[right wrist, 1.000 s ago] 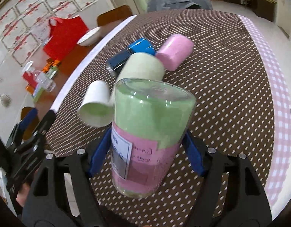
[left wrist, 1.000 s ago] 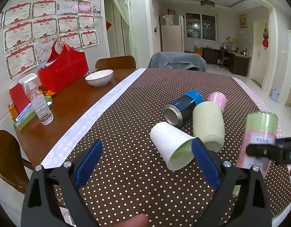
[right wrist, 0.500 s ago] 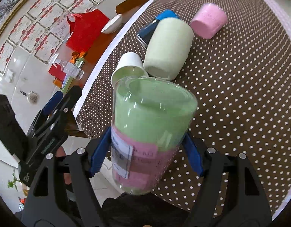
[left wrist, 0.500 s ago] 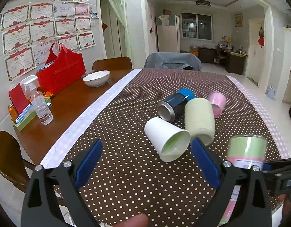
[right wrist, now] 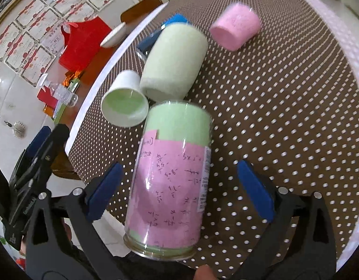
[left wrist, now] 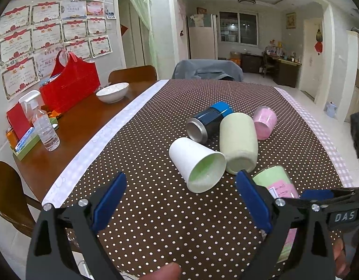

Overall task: Flip cup upside down
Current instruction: 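Open the right tool to release the standing jar and withdraw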

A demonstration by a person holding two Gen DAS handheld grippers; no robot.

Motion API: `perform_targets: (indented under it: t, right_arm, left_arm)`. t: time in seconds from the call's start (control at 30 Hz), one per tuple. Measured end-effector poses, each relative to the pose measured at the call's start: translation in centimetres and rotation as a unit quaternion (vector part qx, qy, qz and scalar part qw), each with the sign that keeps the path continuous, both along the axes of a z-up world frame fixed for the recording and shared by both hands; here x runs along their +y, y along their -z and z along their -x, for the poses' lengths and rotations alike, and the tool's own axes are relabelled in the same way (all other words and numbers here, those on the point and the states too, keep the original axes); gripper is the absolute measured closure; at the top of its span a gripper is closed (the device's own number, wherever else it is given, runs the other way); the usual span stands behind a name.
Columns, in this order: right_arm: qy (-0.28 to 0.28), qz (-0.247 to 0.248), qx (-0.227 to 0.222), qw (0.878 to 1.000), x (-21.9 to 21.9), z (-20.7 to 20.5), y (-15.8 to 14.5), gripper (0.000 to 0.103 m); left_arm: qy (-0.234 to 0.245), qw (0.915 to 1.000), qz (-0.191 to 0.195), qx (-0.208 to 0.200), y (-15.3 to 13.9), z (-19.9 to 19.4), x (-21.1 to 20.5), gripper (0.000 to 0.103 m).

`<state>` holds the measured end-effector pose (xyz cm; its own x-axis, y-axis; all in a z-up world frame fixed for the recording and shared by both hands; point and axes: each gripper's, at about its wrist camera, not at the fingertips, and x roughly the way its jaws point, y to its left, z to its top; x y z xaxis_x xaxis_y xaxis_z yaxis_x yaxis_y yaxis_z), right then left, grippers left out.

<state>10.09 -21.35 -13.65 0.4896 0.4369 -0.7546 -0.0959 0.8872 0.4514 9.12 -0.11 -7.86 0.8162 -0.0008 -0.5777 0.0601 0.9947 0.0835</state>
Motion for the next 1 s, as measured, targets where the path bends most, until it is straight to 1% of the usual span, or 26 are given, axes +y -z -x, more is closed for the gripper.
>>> perform_targets:
  t: [0.37,0.67,0.87,0.97,1.0]
  right_arm:
    - [0.027,0.001,-0.041,0.999,-2.2,1.8,-2.1,0.006]
    - [0.044,0.005,-0.085,0.995,-3.2,3.6,-4.0,0.006]
    - [0.059,0.033,-0.128,0.989,-3.0,5.2,-5.5,0.006]
    - [0.069,0.054,-0.156,0.984,-2.8,6.3,-6.4,0.006]
    - [0.075,0.067,-0.170,0.980,-2.8,6.8,-6.8,0.006]
  left_arm:
    - [0.008,1.0000,0.002,-0.003,-0.5,0.9,-0.5,0.010]
    - [0.012,0.9999,0.002,-0.012,-1.4,1.8,-0.7,0.010]
    - [0.018,0.9997,0.004,-0.017,-2.0,2.6,-1.0,0.010]
    - [0.021,0.9996,0.005,-0.020,-2.3,3.1,-1.1,0.010]
    - [0.022,0.9995,0.006,-0.021,-2.4,3.2,-1.2,0.010]
